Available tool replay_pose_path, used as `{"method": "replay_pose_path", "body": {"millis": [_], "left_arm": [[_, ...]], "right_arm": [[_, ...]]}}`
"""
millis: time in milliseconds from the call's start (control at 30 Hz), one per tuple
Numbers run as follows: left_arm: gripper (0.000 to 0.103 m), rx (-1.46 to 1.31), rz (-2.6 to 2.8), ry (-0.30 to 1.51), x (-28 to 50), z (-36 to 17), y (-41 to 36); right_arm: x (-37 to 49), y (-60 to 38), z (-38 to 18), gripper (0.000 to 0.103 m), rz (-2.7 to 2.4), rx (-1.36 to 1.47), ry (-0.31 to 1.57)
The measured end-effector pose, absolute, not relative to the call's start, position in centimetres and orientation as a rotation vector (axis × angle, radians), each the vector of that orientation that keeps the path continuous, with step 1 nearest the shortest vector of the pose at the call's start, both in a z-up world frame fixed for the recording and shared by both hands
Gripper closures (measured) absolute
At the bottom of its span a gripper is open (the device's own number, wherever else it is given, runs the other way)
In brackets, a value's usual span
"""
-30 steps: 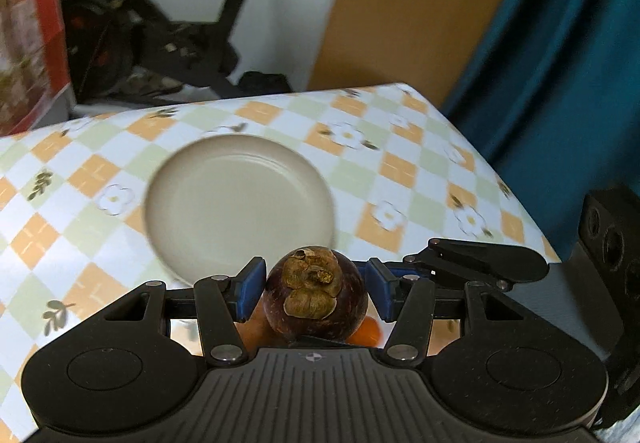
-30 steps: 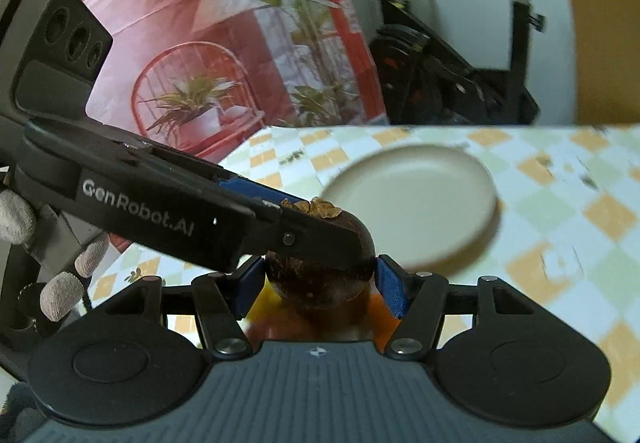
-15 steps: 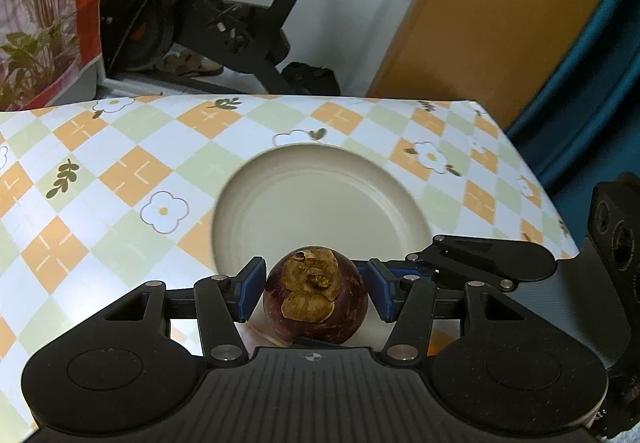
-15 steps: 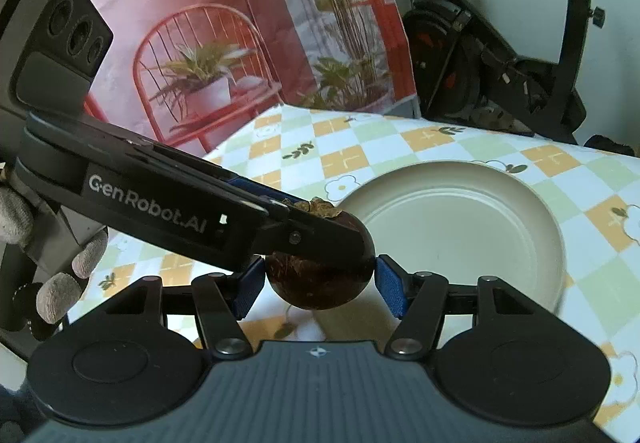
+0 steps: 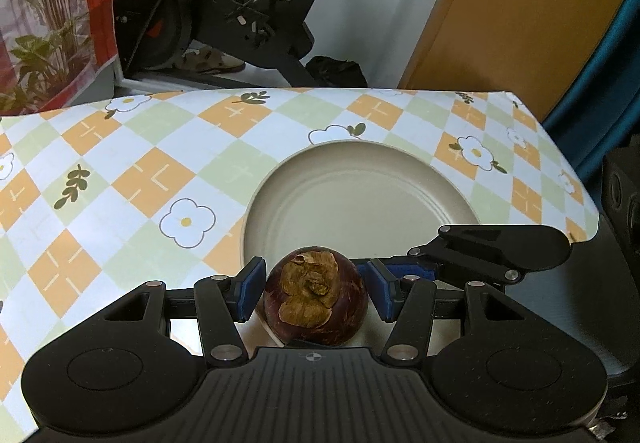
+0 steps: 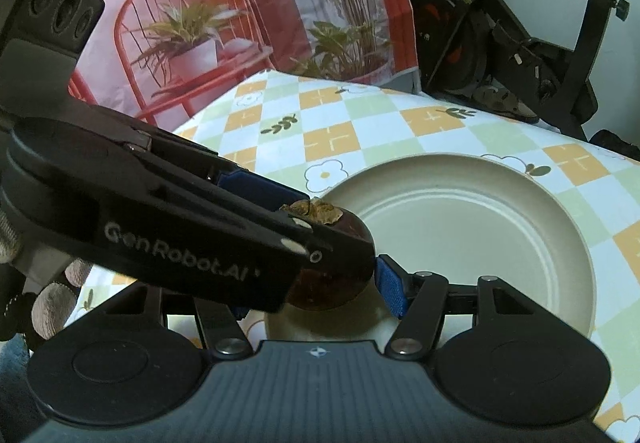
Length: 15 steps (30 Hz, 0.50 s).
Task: Organize fruits
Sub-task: 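Carry the mangosteen with the left gripper onto the plate and release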
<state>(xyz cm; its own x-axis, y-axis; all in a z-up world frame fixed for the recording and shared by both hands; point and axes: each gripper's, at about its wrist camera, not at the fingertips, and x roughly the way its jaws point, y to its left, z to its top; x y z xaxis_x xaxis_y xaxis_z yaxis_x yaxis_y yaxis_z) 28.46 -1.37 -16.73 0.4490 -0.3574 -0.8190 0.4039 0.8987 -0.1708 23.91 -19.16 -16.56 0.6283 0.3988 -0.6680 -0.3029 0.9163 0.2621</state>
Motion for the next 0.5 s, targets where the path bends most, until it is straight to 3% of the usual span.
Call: {"method": "replay_pose_path", "body": {"millis": [267, 400, 500], "left_arm": [[0.045, 0.062, -0.463, 0.995, 28.2, -16.4, -1.6], [0.039, 0.011, -0.459, 0.968, 27.5, -15.6, -0.5], [0.039, 0.018, -0.431, 0.946, 26.6, -14.9, 0.0]], "right_arm": [[24.3, -19.5, -16.7, 0.039, 0.4, 0.167, 0.81], [23.7, -19.4, -16.0, 0.031, 0.367, 0.161, 0.796], [23.1, -19.7, -15.3, 0.03, 0.356, 0.159, 0.787]]}}
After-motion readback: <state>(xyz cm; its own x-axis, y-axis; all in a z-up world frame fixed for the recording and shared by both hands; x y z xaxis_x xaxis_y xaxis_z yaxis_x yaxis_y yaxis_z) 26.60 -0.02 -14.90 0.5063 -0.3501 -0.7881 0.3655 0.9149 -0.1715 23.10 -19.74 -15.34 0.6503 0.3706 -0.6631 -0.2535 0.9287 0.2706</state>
